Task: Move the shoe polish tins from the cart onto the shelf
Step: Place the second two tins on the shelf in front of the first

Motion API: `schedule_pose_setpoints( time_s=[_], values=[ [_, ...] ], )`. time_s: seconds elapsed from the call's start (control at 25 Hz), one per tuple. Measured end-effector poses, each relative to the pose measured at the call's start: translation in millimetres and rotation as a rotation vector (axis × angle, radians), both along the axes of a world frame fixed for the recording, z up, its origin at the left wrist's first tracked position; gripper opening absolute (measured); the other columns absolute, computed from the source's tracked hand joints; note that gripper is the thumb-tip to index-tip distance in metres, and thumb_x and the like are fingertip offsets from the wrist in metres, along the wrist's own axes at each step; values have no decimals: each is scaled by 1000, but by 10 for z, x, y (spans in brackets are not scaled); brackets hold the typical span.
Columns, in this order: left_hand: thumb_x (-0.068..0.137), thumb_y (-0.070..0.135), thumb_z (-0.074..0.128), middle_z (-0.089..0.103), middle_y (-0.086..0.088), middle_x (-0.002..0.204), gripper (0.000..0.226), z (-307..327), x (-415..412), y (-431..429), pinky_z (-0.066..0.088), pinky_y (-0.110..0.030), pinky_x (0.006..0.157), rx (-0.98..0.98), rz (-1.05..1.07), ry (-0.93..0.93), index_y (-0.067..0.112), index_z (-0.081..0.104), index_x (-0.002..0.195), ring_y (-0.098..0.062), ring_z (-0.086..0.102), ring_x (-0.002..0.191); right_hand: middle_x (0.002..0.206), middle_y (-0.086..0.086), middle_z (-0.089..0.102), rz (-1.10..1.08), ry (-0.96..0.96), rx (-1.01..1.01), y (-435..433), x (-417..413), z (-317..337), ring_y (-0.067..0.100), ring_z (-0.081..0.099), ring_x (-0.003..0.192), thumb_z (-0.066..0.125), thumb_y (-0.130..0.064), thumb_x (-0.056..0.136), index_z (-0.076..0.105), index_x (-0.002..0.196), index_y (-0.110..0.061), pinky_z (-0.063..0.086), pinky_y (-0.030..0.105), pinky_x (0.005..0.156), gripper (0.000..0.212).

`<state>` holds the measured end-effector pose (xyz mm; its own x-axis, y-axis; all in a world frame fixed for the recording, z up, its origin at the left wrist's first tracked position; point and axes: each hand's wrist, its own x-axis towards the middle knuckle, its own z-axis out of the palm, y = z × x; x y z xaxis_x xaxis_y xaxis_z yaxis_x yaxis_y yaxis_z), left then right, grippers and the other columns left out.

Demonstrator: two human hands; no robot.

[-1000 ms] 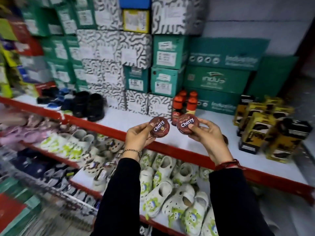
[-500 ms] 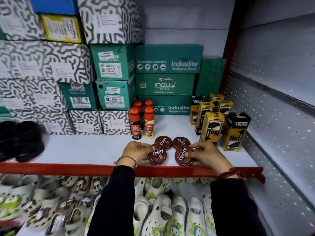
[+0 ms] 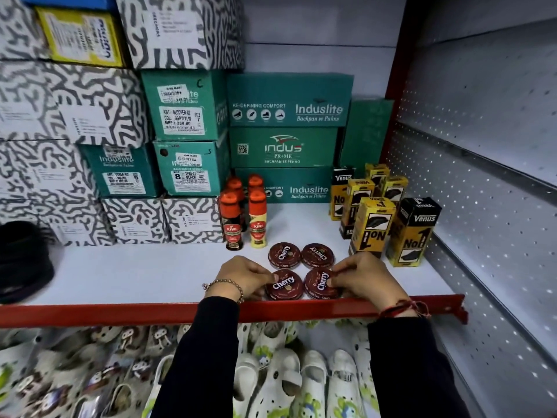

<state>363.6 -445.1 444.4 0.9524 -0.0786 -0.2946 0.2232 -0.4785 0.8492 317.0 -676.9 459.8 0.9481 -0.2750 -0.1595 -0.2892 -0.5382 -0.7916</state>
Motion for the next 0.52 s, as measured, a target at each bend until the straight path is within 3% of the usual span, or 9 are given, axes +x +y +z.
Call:
schedule_pose_setpoints(
  time_s=[0.16, 0.2, 0.28, 0.36, 0.44, 0.52],
  values=[
    [67, 25, 87, 76, -3, 71, 19, 55, -6, 17, 64, -31, 69, 30, -33, 5, 14, 79, 80, -14, 72, 63, 88, 5, 73, 41, -1, -122, -42, -11, 33, 18, 66, 83, 83, -18, 70, 78, 96, -11, 50, 26, 77, 28],
    [70, 25, 84, 77, -4, 81, 22, 60, -8, 18, 64, -32, 73, 53, -32, -25, 14, 78, 88, -16, 72, 71, 96, 4, 73, 48, -49, -142, -26, -16, 46, 18, 66, 91, 79, -18, 75, 76, 104, -12, 48, 25, 80, 29],
    [82, 24, 71, 70, -6, 120, 37, 79, 8, -2, 54, -34, 97, 217, -96, -189, 16, 69, 118, -21, 67, 107, 125, 4, 68, 131, -167, -224, 23, -1, 60, 19, 62, 117, 64, -14, 87, 66, 126, -14, 45, 25, 96, 39],
    [92, 14, 55, 37, -5, 157, 54, 114, 7, -85, 26, -31, 119, 318, -292, -326, 17, 45, 145, -21, 33, 146, 151, 5, 49, 288, -175, -308, 85, 50, 45, 21, 41, 144, 53, -10, 92, 47, 146, -14, 31, 28, 118, 54],
    [94, 5, 45, 8, 0, 166, 65, 98, 0, -216, 5, -32, 123, 350, -468, -331, 17, 25, 154, -18, 0, 154, 165, 4, 25, 411, -75, -352, 149, 107, -30, 20, 15, 155, 47, -10, 94, 30, 155, -15, 14, 37, 126, 64],
    [95, 4, 40, -1, 1, 167, 68, 41, 2, -283, 0, -32, 123, 396, -532, -278, 19, 16, 156, -18, -9, 154, 167, 1, 14, 455, -9, -397, 192, 138, -119, 19, 6, 156, 43, -12, 95, 24, 157, -16, 5, 44, 127, 65]
  ],
)
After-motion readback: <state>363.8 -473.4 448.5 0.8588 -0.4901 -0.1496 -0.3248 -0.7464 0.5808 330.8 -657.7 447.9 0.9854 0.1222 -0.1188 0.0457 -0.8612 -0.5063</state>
